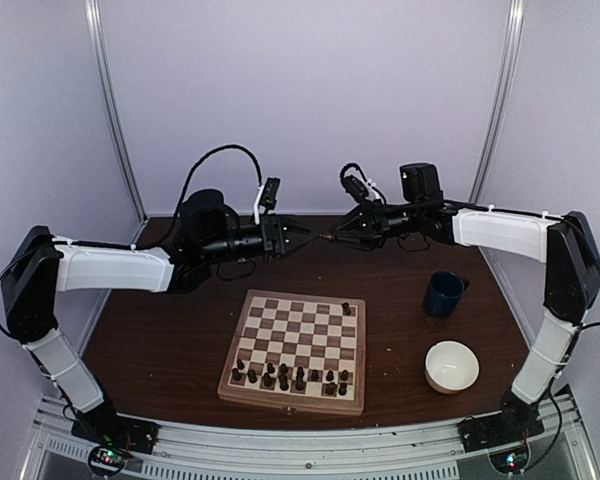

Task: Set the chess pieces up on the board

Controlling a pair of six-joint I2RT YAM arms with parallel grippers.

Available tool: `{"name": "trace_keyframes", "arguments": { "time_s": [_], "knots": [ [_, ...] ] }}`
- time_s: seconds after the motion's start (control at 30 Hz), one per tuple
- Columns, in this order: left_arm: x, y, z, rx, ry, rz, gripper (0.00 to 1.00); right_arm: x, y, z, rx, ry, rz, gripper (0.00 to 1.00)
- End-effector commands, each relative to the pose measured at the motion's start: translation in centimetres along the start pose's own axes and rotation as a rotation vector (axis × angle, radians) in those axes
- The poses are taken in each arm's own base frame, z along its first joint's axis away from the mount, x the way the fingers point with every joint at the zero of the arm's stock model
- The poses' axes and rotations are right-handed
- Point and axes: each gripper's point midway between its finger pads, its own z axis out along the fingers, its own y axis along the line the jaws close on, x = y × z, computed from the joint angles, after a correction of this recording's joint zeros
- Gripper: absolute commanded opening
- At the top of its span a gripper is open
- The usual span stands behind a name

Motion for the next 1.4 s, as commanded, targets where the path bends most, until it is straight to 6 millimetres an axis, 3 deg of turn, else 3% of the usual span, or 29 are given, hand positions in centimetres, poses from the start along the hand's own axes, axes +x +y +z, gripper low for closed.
{"name": "trace_keyframes", "arguments": {
  "time_s": [0.0, 0.5, 0.67, 1.37],
  "knots": [
    [-1.0, -0.3, 0.2, 0.042, -0.066, 0.011, 0.07, -1.7, 4.1, -0.3, -0.109, -0.013, -0.082, 0.47],
    [-1.4, 0.4, 0.0, 0.037, -0.103, -0.002, 0.05, -0.3, 4.8, -0.2, -0.113, 0.005, -0.08, 0.4],
    [-1.1, 0.6, 0.1, 0.036, -0.096, -0.014, 0.05, -0.4, 5.1, -0.2, -0.114, 0.003, -0.089, 0.32],
    [-0.7, 1.5, 0.3, 0.027, -0.09, -0.027, 0.05, -0.2, 4.9, -0.1, -0.079, 0.01, -0.117, 0.2]
  ]
}}
